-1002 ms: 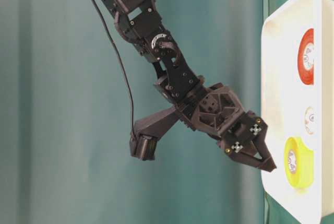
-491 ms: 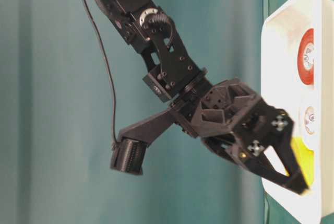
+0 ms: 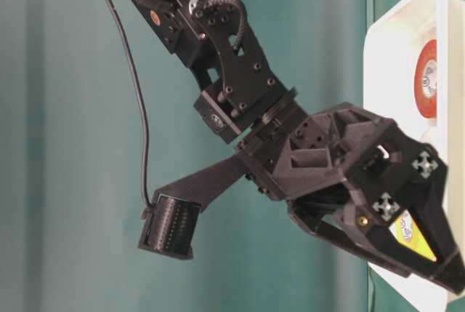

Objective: Put the tape into the white case with the right arm.
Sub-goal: 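Release the yellow roll in the tray and withdraw the right gripper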

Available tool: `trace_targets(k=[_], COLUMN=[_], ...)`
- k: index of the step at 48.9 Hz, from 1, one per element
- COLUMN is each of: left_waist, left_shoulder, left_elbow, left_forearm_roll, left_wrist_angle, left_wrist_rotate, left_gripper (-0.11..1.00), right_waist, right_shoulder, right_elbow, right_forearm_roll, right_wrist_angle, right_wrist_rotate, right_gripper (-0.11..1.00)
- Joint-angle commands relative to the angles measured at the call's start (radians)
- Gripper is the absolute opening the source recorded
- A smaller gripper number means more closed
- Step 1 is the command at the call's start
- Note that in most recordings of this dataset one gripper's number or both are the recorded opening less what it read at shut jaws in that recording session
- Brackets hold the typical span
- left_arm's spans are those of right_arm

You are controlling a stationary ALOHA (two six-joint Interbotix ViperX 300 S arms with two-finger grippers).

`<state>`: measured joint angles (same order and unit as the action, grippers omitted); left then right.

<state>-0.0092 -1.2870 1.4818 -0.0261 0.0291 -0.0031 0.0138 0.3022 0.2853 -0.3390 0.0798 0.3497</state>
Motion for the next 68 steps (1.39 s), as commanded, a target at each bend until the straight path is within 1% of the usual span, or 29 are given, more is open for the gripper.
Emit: trace_targets(k=[1, 10, 13, 18, 22, 32, 48, 59, 68], left_waist=[0.002, 0.003, 0.002, 0.003, 0.003, 0.002, 0.002, 0.002, 0.003], left_shoulder=[0.008, 0.008, 0.009, 0.009, 0.008, 0.009, 0.008, 0.008, 0.008], left_elbow=[-0.009, -0.009, -0.009, -0.009, -0.009, -0.009, -0.009, -0.009, -0.009], left_forearm_roll=[-0.002, -0.002, -0.002, -0.002, 0.000, -0.002, -0.002, -0.002, -0.002], left_wrist_angle=[-0.005, -0.005, -0.005, -0.005, -0.005, -0.005, -0.005, -0.005, -0.005], left_wrist_rotate=[-0.002, -0.002, -0.002, -0.002, -0.002, -0.002, -0.002, -0.002, -0.002], left_gripper=[0.01, 0.01, 0.01, 0.01, 0.01, 0.01, 0.01, 0.01, 0.01], right_waist=[-0.005, -0.015, -0.017, -0.018, -0.018, -0.018, -0.021, -0.021, -0.021], right_shoulder=[-0.041, -0.075, -0.095, -0.140, -0.186, -0.302, -0.523, -0.672, -0.798], right_elbow=[-0.011, 0.012, 0.034, 0.089, 0.152, 0.318, 0.591, 0.753, 0.856], right_forearm_roll=[-0.003, -0.003, -0.003, -0.003, -0.003, -0.003, -0.003, 0.000, 0.000], right_wrist_angle=[0.005, 0.074, 0.094, 0.106, 0.100, 0.058, -0.034, -0.049, -0.049], right_wrist_rotate=[0.002, 0.002, 0.002, 0.003, 0.005, 0.012, 0.052, 0.091, 0.121], right_gripper=[0.61, 0.60, 0.57, 0.50, 0.47, 0.47, 0.47, 0.47, 0.47])
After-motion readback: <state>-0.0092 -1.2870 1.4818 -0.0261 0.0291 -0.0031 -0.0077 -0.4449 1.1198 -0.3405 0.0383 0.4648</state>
